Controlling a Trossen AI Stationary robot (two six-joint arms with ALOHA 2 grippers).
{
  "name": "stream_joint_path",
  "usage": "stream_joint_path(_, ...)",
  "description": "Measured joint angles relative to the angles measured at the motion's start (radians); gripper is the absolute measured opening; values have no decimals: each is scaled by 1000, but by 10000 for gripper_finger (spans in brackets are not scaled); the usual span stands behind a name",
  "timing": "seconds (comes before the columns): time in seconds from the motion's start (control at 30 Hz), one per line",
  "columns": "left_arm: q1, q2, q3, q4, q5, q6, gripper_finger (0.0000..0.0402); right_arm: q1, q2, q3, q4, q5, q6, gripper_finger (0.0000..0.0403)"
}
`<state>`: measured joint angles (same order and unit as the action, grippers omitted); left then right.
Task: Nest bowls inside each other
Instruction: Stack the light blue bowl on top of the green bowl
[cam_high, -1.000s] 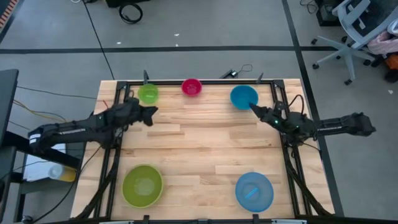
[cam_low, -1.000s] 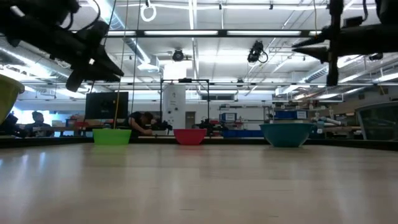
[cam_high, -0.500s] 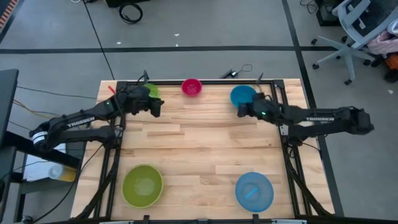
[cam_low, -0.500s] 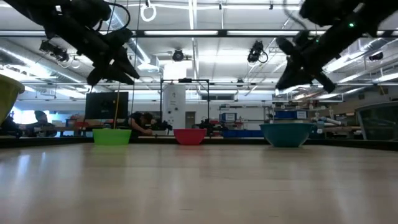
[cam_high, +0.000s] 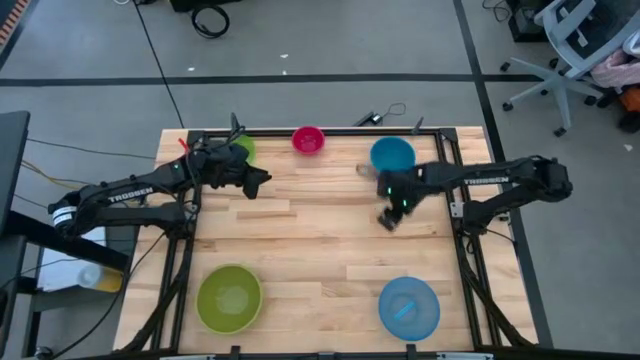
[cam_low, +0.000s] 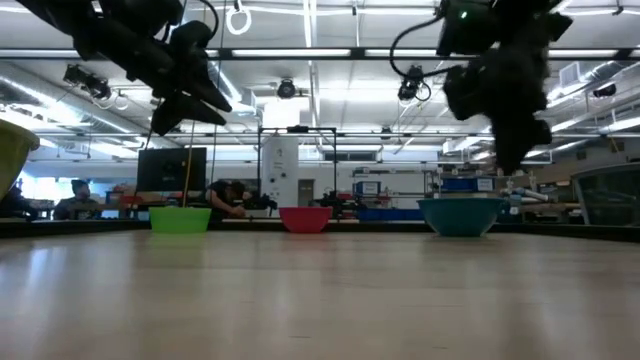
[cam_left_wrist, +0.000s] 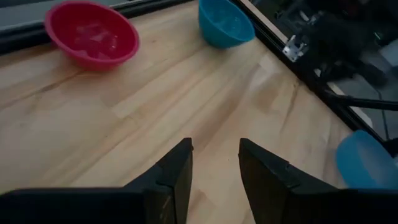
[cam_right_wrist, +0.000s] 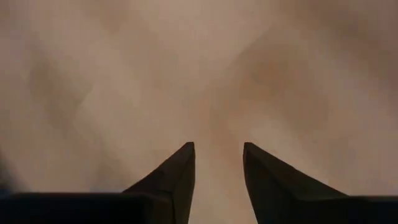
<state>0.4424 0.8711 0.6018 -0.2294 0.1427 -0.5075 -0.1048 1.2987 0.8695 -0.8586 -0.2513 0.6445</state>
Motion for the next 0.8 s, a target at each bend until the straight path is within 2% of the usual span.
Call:
stream_joint_path(0.07,-15,0,0,-15,0,5,133,103,-10,0,-5,-10,12,146)
stream_joint_path(0.17,-26,0,0,-42,-16,40,133,247,-19,0,-12,46,14,145)
stream_joint_path(0.27,-27,0,0,-95,-44,-24,133,359,-10,0,-30,66,52,145)
stream_joint_path(0.4,-28,-1,0,-93,-45,-72,130,475,-10,0,-49,66,191,145)
stream_joint_path(0.53,-33,0,7,-129,-41,-20,119,566,-17,0,-67,54,345,145)
stream_joint_path(0.7,-98,19,94,-315,-233,85,116,649,-16,-1,-37,-4,487,145)
stream_joint_path(0.8,-119,19,113,-311,-254,84,116,696,-16,-1,-23,-2,513,145)
